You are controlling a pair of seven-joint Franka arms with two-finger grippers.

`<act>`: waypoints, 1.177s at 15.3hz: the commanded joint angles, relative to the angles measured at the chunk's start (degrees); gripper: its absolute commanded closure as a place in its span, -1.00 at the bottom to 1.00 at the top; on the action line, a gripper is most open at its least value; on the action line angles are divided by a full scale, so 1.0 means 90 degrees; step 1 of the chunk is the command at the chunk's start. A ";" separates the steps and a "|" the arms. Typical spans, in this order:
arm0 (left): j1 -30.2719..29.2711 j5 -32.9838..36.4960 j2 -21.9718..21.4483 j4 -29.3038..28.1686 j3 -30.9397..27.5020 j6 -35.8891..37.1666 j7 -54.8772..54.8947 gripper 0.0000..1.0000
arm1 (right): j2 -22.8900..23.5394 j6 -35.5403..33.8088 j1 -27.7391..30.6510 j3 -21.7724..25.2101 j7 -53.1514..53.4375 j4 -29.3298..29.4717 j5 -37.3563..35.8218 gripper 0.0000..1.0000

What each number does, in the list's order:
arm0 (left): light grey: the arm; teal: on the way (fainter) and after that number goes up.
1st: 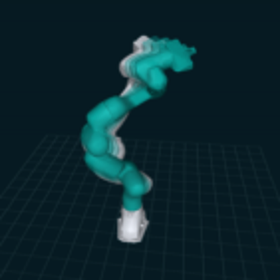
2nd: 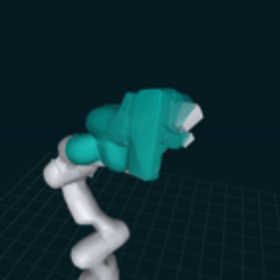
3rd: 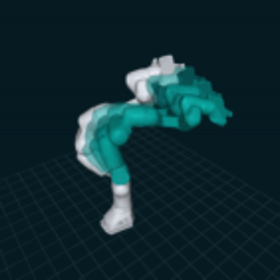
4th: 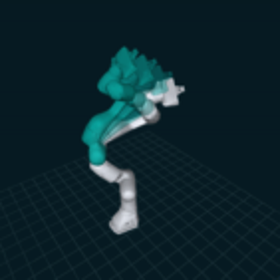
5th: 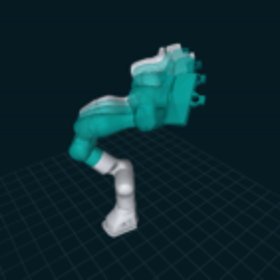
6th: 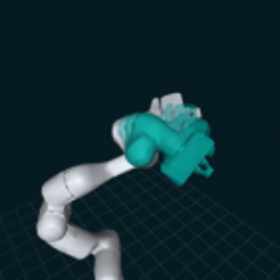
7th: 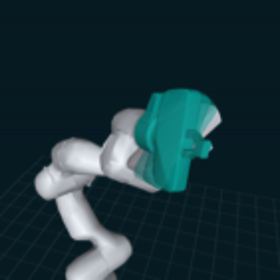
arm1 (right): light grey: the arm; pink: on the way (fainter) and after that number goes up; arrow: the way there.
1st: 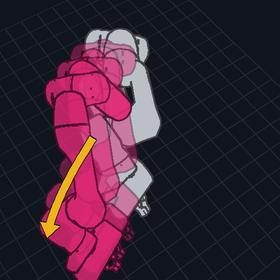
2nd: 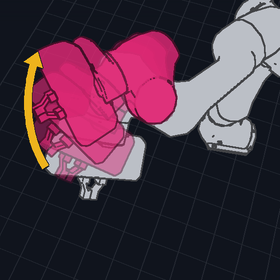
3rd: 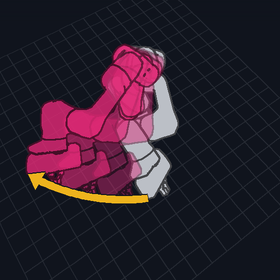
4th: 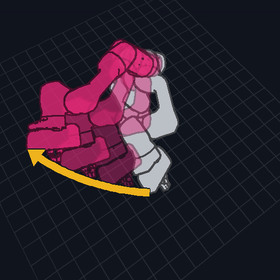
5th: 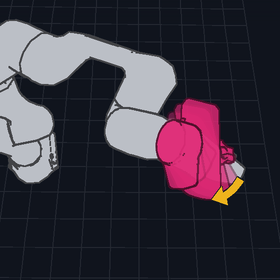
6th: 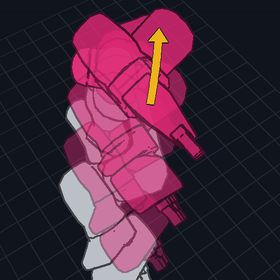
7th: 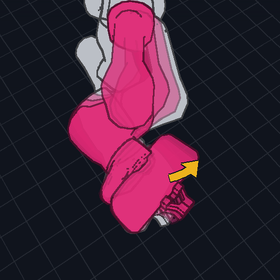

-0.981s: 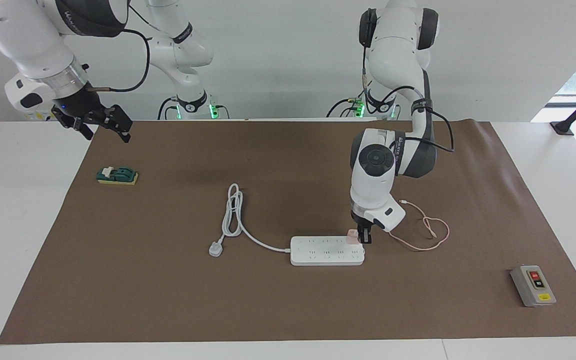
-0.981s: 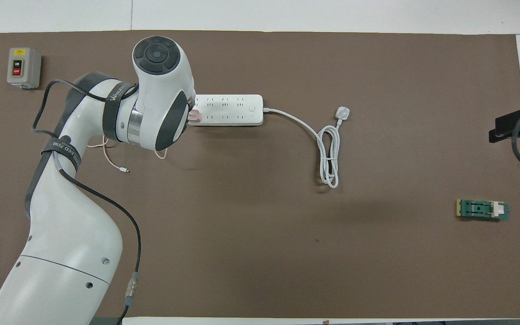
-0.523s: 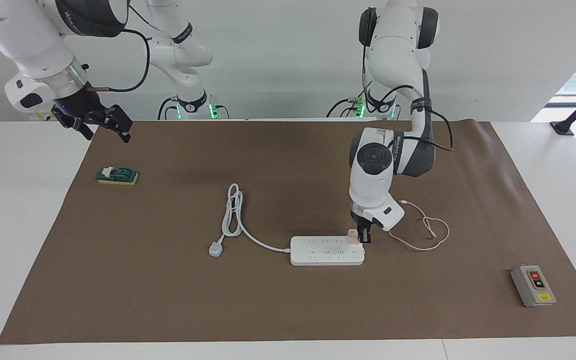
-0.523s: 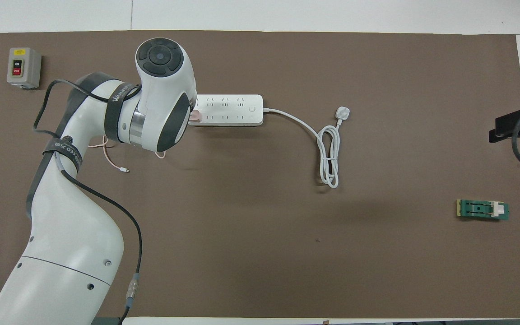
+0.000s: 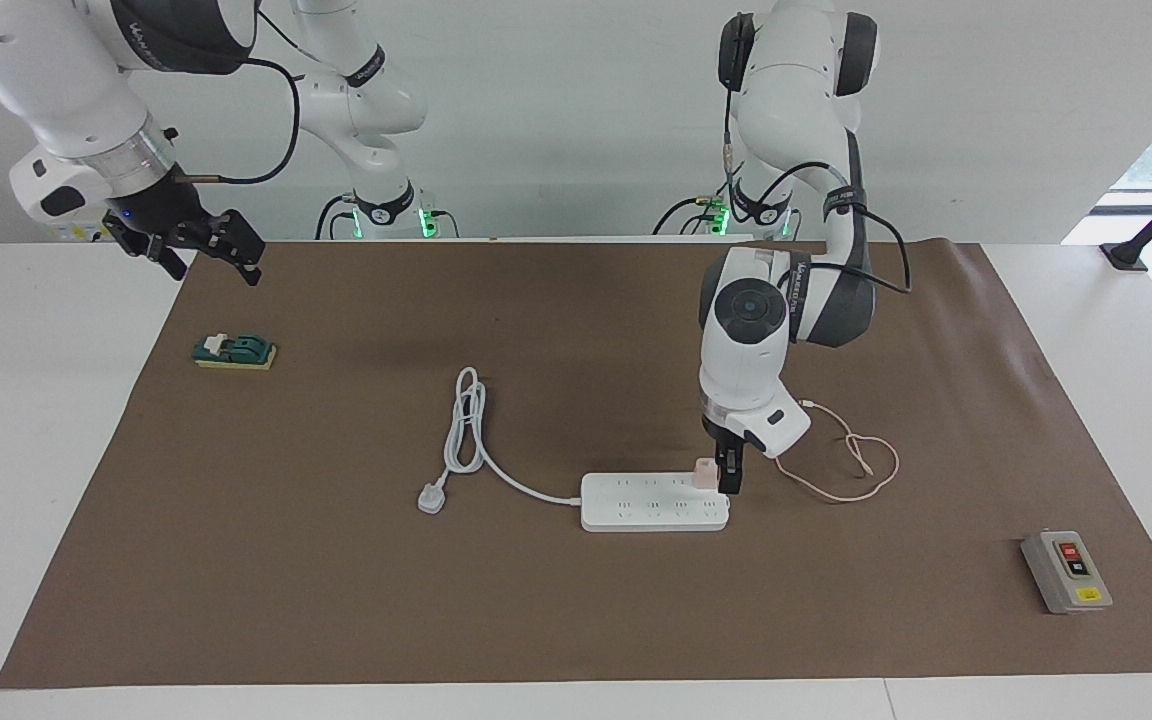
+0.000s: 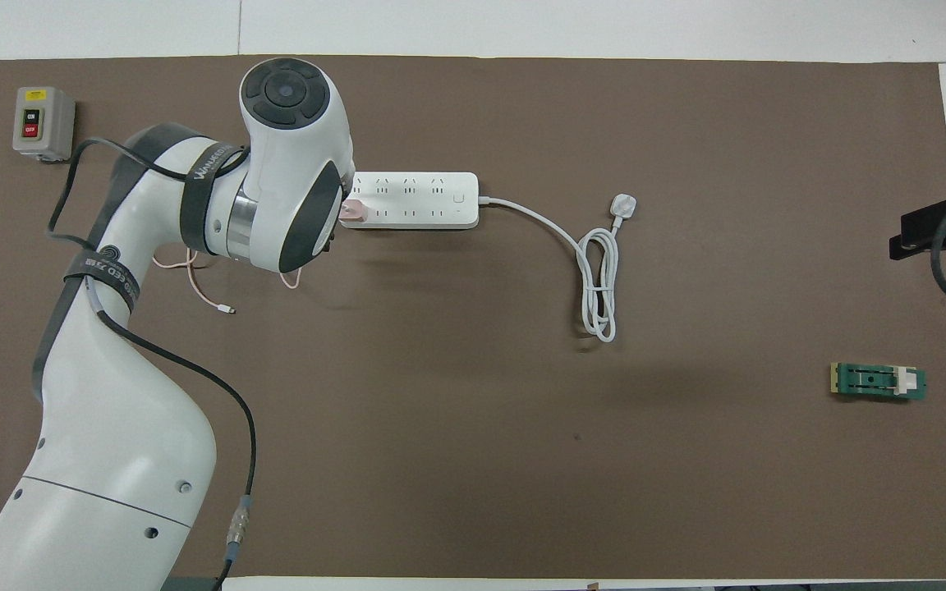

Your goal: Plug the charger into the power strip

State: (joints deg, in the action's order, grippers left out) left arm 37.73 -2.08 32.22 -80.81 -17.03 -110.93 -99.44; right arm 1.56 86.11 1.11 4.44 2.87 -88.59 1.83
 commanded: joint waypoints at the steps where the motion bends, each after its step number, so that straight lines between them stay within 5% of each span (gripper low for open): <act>1: -0.0100 -0.0062 -0.0581 -0.0064 -0.0041 0.0284 0.0325 -1.00 | -0.0075 0.0022 0.0062 -0.0083 0.0062 -0.0058 -0.0125 -1.00; 10: -0.1056 -0.0189 -0.1480 -0.0064 -0.0051 0.1036 0.2715 -1.00 | -0.0075 0.0022 0.0062 -0.0083 0.0063 -0.0058 -0.0125 -1.00; 18: -0.2617 -0.0160 -0.2154 -0.0318 -0.0080 0.1544 0.6815 -1.00 | -0.0075 0.0022 0.0052 -0.0083 0.0062 -0.0049 -0.0125 -1.00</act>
State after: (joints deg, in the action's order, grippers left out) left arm 17.25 -3.03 15.74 -80.83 -18.05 -97.88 -46.60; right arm 1.56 86.11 1.11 4.44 2.87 -88.59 1.83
